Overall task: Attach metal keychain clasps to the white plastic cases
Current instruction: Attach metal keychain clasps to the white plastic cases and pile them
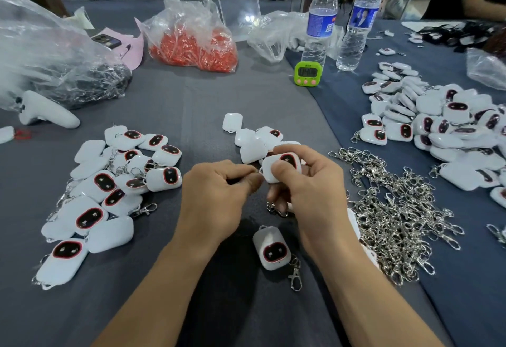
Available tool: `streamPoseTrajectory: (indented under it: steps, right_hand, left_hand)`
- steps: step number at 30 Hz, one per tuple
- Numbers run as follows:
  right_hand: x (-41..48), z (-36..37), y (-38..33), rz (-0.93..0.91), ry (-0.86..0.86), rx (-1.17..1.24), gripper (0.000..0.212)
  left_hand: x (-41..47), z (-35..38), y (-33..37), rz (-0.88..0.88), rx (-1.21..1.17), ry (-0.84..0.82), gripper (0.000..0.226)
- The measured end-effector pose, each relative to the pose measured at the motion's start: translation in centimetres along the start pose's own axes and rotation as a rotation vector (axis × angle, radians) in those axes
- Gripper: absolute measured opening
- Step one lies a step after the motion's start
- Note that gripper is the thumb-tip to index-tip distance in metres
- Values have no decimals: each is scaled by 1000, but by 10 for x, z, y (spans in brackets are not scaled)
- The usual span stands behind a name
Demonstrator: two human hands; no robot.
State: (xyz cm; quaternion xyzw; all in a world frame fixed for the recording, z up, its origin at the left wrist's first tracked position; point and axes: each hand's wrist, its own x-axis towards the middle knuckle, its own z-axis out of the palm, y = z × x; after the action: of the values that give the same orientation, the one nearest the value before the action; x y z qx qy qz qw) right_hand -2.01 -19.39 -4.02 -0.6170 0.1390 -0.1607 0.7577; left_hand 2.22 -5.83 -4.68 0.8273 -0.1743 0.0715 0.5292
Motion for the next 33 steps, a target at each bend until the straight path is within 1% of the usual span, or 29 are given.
streamPoseTrajectory:
  steps: [2,3,4,5,6,7,8,10,11,12,14,16,17,18,19,20,21,22,23,24,25,26,27,28,30,31,33]
  right_hand:
    - [-5,3,7,-218,84,-374,20]
    - [-8,5,11,-310,103,-535,20]
    - [-11,8,15,-368,107,-633,21]
    - [-13,11,17,-382,111,-660,21]
    - [-12,12,18,-342,112,-619,21]
    - [-8,12,16,-246,111,-492,20]
    - [-4,11,13,-130,96,-312,21]
    - [3,6,5,67,33,25,21]
    - [6,3,2,125,1,102,21]
    - [7,1,1,159,-28,133,20]
    - [6,0,1,174,-57,122,20]
    - [5,1,1,102,-23,56,21]
    - [4,1,0,16,15,-16,22]
    - [4,0,2,-98,61,-140,23]
    - [1,0,5,-220,101,-306,25]
    - [-3,3,8,-319,116,-462,26]
    - [-9,8,11,-383,108,-583,28]
    - [-15,13,14,-410,92,-661,30]
    - [-20,18,17,-413,93,-695,32]
    - [-21,20,18,-394,118,-694,32]
    - [-18,20,18,-348,158,-649,30]
    - [-12,18,16,-283,190,-572,27]
    - [-6,14,14,-206,193,-472,25]
    - [-1,11,10,-134,166,-346,23]
    - [4,6,6,-31,101,-98,22]
    - [5,4,4,4,80,-23,21]
    - [4,2,1,71,40,51,21]
  left_hand:
    - [0,-3,-5,236,338,-6,11]
    - [0,-3,-7,338,498,-12,13]
    - [0,-3,-9,405,607,-9,15]
    - [1,-4,-12,440,658,4,16]
    - [1,-4,-13,434,657,28,15]
    - [0,-3,-12,385,604,43,14]
    - [-1,-2,-10,296,468,44,13]
    - [0,-1,-4,45,70,-18,13]
    - [1,0,0,-63,-77,-57,17]
    - [2,1,1,-136,-167,-86,19]
    - [3,2,4,-218,-245,-136,14]
    - [3,0,5,-241,-248,-139,11]
    - [2,-1,4,-234,-227,-118,11]
    - [1,-2,4,-205,-180,-89,13]
    - [1,-2,2,-130,-75,-53,13]
    - [1,-3,0,9,96,-24,12]
    - [0,-3,-1,188,314,3,14]
    - [-1,-1,-3,352,509,40,17]
    - [-3,2,-5,448,636,70,18]
    - [-4,3,-8,479,696,86,18]
    - [-5,4,-8,451,688,88,17]
    - [-6,5,-7,383,625,82,15]
    - [-6,6,-3,276,490,70,12]
    - [-4,6,-1,149,307,48,10]
    - [1,8,0,-83,-22,-55,13]
    - [3,8,0,-136,-101,-104,16]
    - [4,8,0,-137,-183,-138,19]
